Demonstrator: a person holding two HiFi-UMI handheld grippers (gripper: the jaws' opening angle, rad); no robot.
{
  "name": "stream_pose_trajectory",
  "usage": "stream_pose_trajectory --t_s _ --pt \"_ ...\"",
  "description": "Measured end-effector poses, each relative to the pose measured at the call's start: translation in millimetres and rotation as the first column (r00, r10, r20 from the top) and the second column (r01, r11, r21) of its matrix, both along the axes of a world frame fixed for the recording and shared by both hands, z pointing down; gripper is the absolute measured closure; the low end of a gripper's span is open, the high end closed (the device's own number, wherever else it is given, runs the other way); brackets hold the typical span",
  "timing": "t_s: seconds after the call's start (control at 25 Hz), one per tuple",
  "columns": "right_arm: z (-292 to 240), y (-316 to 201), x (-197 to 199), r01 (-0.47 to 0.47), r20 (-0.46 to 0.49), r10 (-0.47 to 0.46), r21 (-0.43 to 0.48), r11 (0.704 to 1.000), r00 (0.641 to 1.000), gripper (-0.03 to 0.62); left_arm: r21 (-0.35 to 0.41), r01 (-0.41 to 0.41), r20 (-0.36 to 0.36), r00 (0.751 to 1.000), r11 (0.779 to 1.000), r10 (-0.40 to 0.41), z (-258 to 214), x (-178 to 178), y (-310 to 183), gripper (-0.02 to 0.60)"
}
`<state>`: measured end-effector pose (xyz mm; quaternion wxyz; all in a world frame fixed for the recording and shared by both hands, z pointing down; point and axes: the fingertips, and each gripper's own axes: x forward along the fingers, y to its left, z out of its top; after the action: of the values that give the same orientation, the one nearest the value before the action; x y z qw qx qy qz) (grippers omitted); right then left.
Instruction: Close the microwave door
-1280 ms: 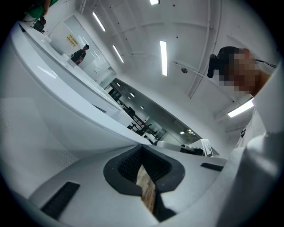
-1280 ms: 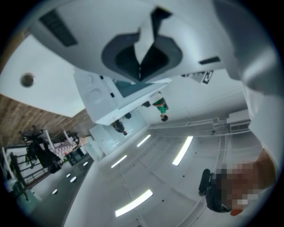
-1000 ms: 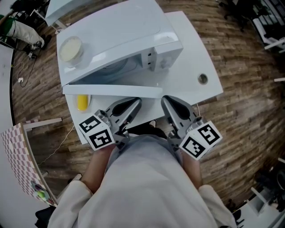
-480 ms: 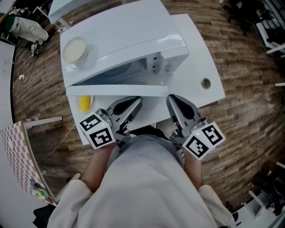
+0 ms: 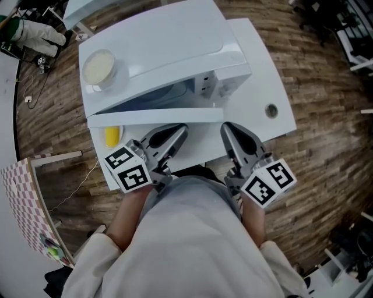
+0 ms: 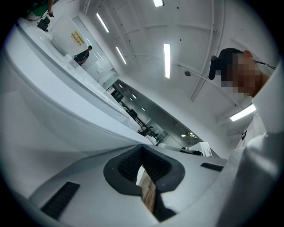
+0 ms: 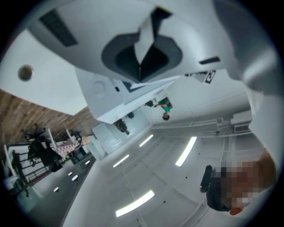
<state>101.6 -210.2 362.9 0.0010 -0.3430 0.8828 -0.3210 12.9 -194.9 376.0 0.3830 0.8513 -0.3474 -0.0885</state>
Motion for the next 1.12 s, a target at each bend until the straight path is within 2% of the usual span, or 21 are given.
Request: stream_pose_trajectory --t_s 1.12 --pt "17 -27 -22 0.025 -0.061 -0.026 -0.012 1.000 0.998 0.571 -0.019 0.021 -0.014 1.000 1.000 -0.021 5 -16 -21 0.565"
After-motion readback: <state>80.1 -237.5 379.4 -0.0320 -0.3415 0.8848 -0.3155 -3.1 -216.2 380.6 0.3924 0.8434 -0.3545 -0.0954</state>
